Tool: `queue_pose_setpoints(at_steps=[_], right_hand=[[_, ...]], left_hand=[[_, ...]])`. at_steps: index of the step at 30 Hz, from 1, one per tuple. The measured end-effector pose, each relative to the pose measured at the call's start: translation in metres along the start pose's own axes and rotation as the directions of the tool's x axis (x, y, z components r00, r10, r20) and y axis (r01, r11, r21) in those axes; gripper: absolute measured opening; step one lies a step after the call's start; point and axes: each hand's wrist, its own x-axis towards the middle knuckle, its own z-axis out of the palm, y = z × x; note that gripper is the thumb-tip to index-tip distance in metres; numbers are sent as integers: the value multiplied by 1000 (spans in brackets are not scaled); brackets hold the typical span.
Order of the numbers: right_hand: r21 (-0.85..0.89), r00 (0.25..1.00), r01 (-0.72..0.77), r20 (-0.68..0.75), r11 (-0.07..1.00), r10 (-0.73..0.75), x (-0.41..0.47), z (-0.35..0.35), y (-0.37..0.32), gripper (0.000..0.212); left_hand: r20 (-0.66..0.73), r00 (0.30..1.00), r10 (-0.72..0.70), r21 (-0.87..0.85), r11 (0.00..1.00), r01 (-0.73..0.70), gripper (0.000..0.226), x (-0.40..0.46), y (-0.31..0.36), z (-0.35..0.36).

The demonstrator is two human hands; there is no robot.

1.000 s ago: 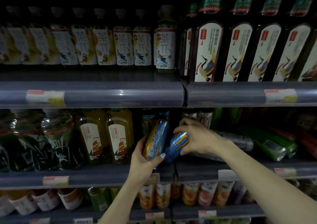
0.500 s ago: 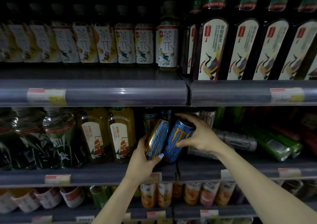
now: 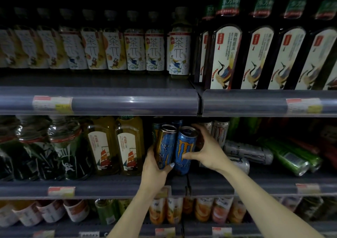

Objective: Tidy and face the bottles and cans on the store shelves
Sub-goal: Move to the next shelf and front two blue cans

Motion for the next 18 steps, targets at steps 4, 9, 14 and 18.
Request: queue_pose_setpoints(at_steps=[4, 9, 14, 18], right_hand=[[23, 1000, -23, 6, 999, 23, -6, 8, 1, 81], [28, 999, -42, -4, 999, 42, -12, 16, -1, 76], [50, 998, -67, -11, 997, 67, -15, 18, 1, 71], [64, 997, -77, -25, 995, 79, -16, 22, 4, 70]], left_hand=[[-46, 998, -53, 26, 998, 54, 83, 0, -1, -2], [-45, 997, -62, 81, 995, 66, 72, -4, -2, -5], [-9, 999, -33, 58, 998, 33, 63, -9, -2, -8], [-21, 1000, -12, 80, 997, 14, 58, -7, -3, -10]])
